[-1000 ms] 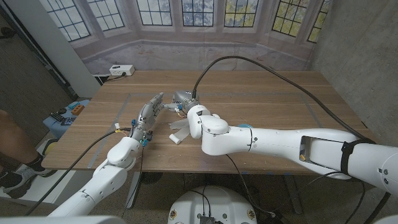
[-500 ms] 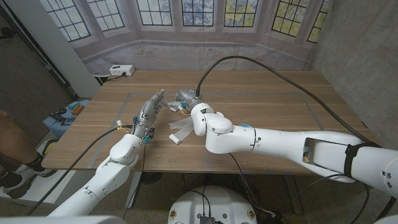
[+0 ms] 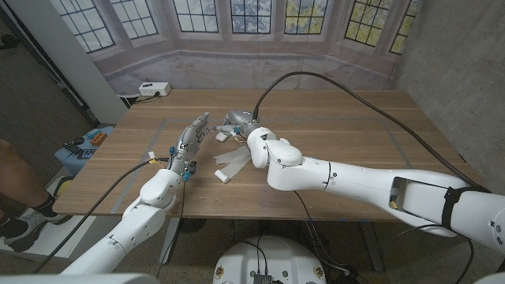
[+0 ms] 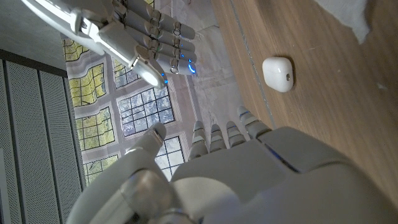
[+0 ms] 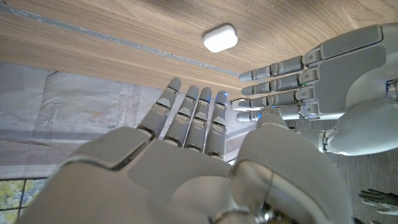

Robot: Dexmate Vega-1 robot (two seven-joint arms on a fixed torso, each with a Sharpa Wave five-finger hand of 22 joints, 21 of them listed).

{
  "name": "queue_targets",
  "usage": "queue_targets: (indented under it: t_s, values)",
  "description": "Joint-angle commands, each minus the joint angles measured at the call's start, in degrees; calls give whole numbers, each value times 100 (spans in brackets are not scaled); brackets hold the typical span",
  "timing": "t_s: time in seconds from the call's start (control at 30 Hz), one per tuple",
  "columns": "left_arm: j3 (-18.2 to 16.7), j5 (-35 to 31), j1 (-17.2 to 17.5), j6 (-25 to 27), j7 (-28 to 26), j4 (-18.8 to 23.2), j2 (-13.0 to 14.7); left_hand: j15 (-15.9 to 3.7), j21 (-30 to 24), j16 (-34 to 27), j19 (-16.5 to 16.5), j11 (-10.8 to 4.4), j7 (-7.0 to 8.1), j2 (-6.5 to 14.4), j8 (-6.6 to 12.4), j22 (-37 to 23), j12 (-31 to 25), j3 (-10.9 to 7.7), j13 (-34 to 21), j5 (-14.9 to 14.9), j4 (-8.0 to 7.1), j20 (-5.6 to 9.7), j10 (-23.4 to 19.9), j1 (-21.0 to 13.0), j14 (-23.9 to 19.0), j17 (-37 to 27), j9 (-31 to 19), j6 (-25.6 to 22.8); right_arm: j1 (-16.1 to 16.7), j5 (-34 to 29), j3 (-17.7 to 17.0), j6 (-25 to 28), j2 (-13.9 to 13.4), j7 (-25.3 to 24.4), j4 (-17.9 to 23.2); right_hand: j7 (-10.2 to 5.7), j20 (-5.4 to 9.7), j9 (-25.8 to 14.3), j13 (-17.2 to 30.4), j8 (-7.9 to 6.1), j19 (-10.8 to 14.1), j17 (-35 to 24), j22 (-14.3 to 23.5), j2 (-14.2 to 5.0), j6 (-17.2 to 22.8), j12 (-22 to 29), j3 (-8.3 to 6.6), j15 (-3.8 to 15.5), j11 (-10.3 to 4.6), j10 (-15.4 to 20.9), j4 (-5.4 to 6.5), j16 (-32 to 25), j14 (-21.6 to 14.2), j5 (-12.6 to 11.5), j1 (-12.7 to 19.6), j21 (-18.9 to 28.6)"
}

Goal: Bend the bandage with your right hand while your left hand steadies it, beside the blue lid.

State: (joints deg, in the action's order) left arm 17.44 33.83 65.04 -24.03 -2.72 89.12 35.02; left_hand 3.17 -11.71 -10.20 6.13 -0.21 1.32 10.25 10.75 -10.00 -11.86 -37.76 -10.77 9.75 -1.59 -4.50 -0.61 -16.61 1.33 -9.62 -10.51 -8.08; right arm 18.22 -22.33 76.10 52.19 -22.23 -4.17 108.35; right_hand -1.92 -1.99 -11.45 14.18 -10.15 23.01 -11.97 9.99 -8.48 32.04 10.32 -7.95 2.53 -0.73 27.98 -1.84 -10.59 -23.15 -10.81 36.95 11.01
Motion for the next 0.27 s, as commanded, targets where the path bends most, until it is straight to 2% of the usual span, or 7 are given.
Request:
queue_targets:
  t_s: [0.03, 0.27]
  values:
    - [-20, -4, -2, 70, -23, 67, 47, -26, 7, -9, 18, 6, 14, 10, 5, -31, -14, 0, -20, 38, 35, -2, -62, -93, -3, -8, -24, -53, 496, 50, -772, -1197, -258, -7, -148, -3, 105, 6, -17, -11, -2, 10, 14, -67, -87, -22, -83, 18, -13, -95, -1, 25, 108, 7, 8, -6]
    - [-24, -11, 8, 96, -45, 104, 60, -28, 8, -8, 17, 8, 17, 11, 4, -31, -12, 4, -20, 38, 36, -2, -58, -97, -1, -9, -24, -52, 748, 80, -1159, -1635, -254, 31, -263, 4, 190, 13, -51, 5, 14, 34, 9, -67, -220, -20, -118, 48, -22, -182, -21, 31, 198, 8, 4, 7]
